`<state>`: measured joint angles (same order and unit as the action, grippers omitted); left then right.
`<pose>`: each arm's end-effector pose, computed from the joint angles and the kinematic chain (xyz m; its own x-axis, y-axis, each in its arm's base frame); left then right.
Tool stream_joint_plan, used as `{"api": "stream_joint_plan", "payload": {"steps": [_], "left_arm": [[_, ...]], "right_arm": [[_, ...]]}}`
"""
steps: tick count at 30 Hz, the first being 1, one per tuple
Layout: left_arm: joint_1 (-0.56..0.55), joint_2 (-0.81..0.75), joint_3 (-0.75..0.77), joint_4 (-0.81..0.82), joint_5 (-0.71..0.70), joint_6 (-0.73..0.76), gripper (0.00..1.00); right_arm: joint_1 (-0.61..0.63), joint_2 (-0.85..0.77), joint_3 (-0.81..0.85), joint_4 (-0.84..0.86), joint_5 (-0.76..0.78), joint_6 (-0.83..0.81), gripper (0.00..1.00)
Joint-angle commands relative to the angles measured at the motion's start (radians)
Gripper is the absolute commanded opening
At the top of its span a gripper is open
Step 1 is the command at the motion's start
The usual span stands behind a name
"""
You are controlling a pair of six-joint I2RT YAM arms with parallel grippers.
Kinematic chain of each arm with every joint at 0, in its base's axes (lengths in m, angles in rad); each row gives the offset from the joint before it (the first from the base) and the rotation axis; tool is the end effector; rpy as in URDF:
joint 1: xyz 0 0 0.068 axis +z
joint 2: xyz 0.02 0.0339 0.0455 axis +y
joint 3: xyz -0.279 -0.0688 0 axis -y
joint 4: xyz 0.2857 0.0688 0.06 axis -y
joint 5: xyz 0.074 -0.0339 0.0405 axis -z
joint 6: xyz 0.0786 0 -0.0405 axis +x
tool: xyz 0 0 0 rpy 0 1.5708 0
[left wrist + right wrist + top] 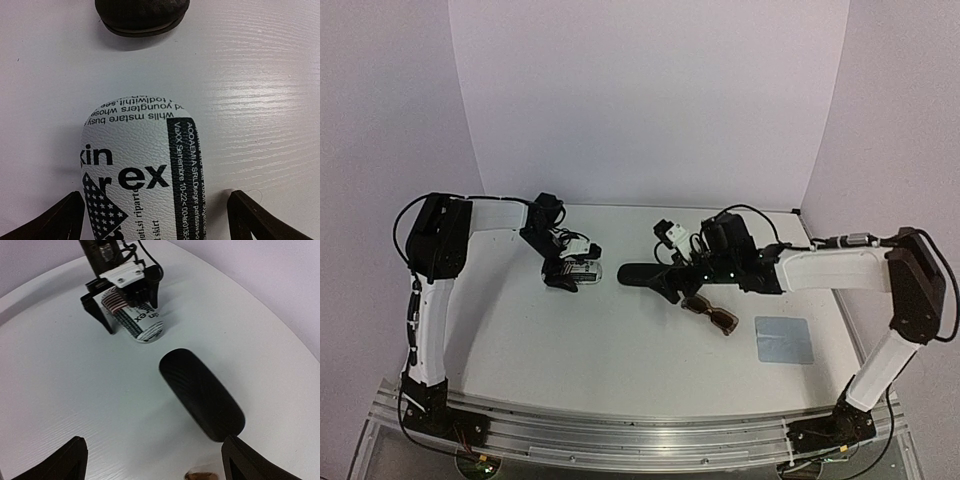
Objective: Organize the sunglasses
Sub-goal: Pick up the sunglasses case from the center of the board.
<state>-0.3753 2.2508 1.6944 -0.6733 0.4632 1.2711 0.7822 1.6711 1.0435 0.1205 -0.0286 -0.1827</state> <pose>0.4691 -0.2226 0.0945 0.1873 0.8449 -0.5011 0.9756 -0.1005 0.1953 0.3161 0.3172 0.1978 -0.2075 -0.4622 -0.8621 -0.7729 0.6178 -0.1452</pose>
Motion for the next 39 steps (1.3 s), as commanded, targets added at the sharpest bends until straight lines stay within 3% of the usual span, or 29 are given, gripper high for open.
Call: {"api": "stream_joint_plan", "payload": {"steps": [1,9,17,23,34,39], "left_arm": [[-0.002,-0.111,-0.008,-0.031,-0.023,0.050,1.00],[-0.003,-0.309,-0.070,-0.104,0.078,-0.013,1.00],[-0.002,-0.516,-0.243,-0.095,0.212,-0.111,1.00],[-0.002,-0.577,-0.307,-0.104,0.269,-0.153,1.00],[-0.002,-0.605,-0.355,-0.084,0.280,-0.160,1.00],[-0.003,-0.615,-0.351,-0.084,0.303,-0.180,1.00]], "right_arm": [[-0.113,0.159,0.227,-0.238,-0.126,-0.220,0.95],[-0.138,0.434,0.587,-0.492,-0.193,-0.433,0.96],[-0.138,0.595,0.701,-0.523,-0.142,-0.500,0.98],[-0.141,0.718,0.835,-0.525,-0.088,-0.512,0.98],[-0.154,0.732,0.886,-0.548,-0.142,-0.567,0.98],[-0.171,0.744,0.856,-0.589,-0.166,-0.549,0.91]]}}
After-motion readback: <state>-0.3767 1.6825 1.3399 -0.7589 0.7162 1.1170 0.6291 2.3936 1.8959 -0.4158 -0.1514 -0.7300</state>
